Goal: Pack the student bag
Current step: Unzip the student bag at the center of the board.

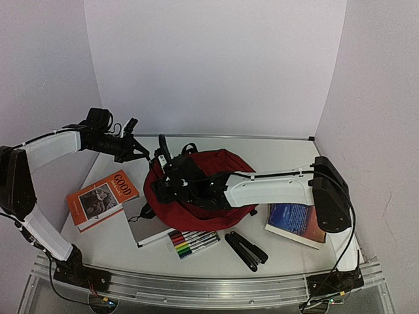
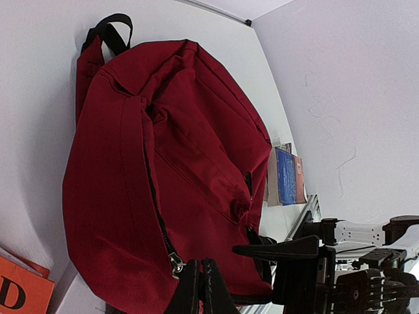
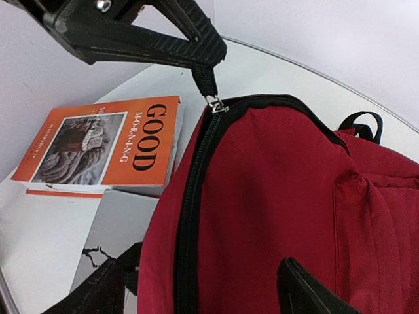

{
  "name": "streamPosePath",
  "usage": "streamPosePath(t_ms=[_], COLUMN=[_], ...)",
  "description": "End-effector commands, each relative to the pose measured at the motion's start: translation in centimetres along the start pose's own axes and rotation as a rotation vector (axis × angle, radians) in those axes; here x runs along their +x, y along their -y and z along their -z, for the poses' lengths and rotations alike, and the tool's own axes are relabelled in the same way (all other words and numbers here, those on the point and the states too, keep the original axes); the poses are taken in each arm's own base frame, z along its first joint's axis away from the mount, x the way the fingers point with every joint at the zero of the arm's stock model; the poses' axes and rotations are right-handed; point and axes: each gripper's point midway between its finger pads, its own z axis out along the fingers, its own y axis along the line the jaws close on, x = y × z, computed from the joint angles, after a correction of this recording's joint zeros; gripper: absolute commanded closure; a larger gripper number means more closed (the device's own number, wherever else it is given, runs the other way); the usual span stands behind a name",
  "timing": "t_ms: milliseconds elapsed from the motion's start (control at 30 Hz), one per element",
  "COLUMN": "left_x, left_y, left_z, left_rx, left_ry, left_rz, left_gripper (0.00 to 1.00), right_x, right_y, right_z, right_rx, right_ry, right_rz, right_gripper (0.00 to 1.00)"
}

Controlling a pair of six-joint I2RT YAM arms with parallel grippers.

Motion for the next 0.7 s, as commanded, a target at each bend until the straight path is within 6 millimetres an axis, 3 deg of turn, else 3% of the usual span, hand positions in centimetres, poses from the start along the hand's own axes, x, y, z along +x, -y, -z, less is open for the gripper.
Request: streamPosePath(t_ms=[0,100,233,333,467,667], left_x=[-1.1,-1.1,-1.1,-1.2,-1.4,-1.7], left_y=[1.6,1.6,1.4,0.9,-0.9,-1.0], left_z=[1.0,1.0,1.0,0.9,1.0,1.1], left_rx=[0.036,0.036,0.025,0.003,-0.104,-0.119], left_ry=[0.045,0.042,0.042,0.041,0.046,0.058], left_rz=[-0.066,-0.067,-0.07,-0.061,-0.043,-0.044], left_gripper=[1.0,1.0,1.0,1.0,1.0,1.0], right_x=[-1.4,-1.8,-3.3,-4.6,-6.2,-5.5], right_y=[0.8,1.3,0.8,0.4,-0.2,-1.3], right_z=[-1.3,-1.8,-1.7,-0.7,2.0,5.3], right_rx=[0.077,0.125,0.11,0.08,0.036,-0.044], right_ry=[0.029,0.04,0.068,0.095,0.156,0.153], right_rz=[0.076,0.106,0.115,0.123,0.174,0.224], right_gripper=[0.29,0.45,0.8,0.98,1.0,1.0])
